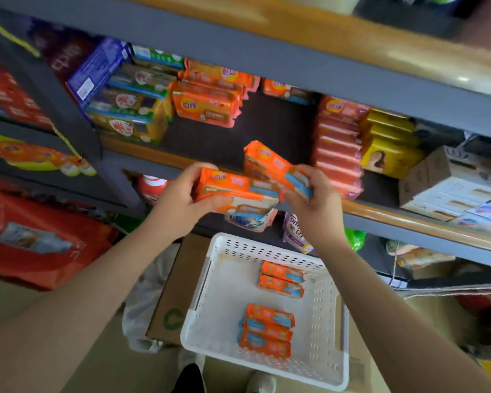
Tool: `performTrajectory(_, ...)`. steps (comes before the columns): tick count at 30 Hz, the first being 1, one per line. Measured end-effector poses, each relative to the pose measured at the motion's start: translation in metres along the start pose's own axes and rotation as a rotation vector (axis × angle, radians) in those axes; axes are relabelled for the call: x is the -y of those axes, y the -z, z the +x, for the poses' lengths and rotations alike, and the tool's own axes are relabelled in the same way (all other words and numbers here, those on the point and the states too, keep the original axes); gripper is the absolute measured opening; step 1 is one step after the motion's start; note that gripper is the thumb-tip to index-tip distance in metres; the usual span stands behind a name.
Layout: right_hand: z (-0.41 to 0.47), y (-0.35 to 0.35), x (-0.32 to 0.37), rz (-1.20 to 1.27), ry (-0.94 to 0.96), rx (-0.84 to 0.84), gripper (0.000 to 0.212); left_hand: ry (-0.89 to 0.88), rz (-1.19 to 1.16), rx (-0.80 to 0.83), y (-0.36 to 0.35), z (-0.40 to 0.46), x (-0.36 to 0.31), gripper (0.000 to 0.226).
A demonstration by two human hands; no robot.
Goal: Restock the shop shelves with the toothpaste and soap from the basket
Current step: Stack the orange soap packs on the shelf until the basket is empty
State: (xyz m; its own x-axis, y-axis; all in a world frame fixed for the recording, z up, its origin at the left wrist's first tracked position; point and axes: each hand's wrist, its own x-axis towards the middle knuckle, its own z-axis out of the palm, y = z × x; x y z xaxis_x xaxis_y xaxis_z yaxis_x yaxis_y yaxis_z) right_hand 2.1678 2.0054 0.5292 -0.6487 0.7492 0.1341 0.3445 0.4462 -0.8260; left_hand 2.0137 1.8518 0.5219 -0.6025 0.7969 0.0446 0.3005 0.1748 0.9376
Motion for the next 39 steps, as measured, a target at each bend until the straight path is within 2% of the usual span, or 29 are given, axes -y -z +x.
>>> performTrajectory(4,0.037,-0.005,0.003,0.045,-0.053,-0.120,0.035,-0.101,-0.024,-0.085,-0.002,0.036,-0.006,0.036)
performTrajectory(9,0.081,-0.011,0.002,-0.005,-0.016,-0.078,0.034,-0.146,-0.056,-0.113,0.008,0.071,-0.003,0.035)
performTrajectory(13,0.115,-0.013,-0.002,-0.235,0.043,-0.003,0.036,-0.142,0.054,-0.058,0.008,0.093,0.001,0.039)
performTrajectory(18,0.143,-0.018,-0.018,-0.295,-0.011,-0.048,0.043,-0.083,0.099,-0.080,-0.009,0.114,0.013,0.039)
performTrajectory(20,0.154,-0.023,-0.028,-0.383,0.009,-0.113,0.044,-0.085,0.214,-0.100,-0.013,0.117,0.016,0.036)
performTrajectory(23,0.167,-0.030,-0.034,-0.603,0.002,-0.164,0.039,-0.088,0.595,-0.186,-0.016,0.126,0.019,0.043)
performTrajectory(24,0.171,-0.030,-0.033,-0.686,-0.001,-0.164,0.040,-0.085,0.613,-0.186,-0.017,0.129,0.018,0.044)
performTrajectory(26,0.181,-0.030,-0.029,-0.764,0.020,-0.133,0.043,-0.091,0.541,-0.149,-0.020,0.136,0.015,0.043)
performTrajectory(30,0.206,-0.026,-0.023,-0.666,0.054,-0.069,0.037,-0.092,0.528,-0.158,-0.021,0.146,0.009,0.048)
performTrajectory(36,0.223,-0.027,-0.022,-0.898,0.079,-0.165,0.035,-0.114,0.537,-0.268,-0.030,0.148,0.007,0.048)
performTrajectory(39,0.225,-0.030,-0.021,-0.930,0.093,-0.180,0.037,-0.149,0.643,-0.271,-0.035,0.147,0.006,0.045)
